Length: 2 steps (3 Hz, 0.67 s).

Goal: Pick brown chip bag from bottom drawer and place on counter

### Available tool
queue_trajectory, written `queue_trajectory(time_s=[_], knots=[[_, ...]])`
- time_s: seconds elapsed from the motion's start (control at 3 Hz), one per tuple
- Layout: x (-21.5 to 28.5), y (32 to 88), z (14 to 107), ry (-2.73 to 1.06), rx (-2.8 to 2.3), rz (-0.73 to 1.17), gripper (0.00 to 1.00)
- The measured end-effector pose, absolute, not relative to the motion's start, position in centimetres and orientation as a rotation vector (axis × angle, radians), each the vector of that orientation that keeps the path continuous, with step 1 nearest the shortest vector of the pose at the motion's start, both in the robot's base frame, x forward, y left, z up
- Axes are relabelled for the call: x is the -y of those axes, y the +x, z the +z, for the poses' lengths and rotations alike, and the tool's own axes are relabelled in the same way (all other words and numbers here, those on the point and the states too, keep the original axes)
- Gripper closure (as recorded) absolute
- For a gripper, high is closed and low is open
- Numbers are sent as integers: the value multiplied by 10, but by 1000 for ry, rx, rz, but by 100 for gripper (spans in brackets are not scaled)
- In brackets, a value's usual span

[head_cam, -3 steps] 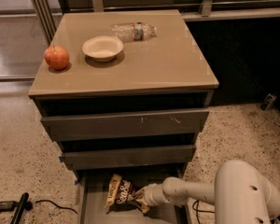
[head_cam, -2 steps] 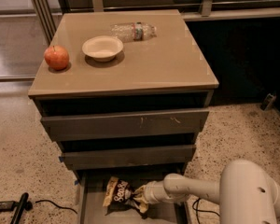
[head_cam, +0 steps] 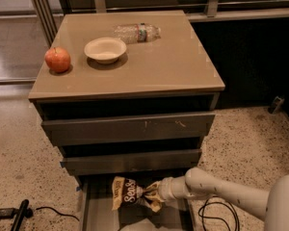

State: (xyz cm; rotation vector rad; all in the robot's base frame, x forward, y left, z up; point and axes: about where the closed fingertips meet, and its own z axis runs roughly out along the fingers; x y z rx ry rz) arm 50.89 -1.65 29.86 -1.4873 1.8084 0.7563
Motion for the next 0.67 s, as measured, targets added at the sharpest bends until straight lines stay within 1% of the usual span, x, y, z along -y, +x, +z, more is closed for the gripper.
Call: queue_trajectory(time_s=[0.67], knots=[[64,497,398,-1514,-1698,712,100]])
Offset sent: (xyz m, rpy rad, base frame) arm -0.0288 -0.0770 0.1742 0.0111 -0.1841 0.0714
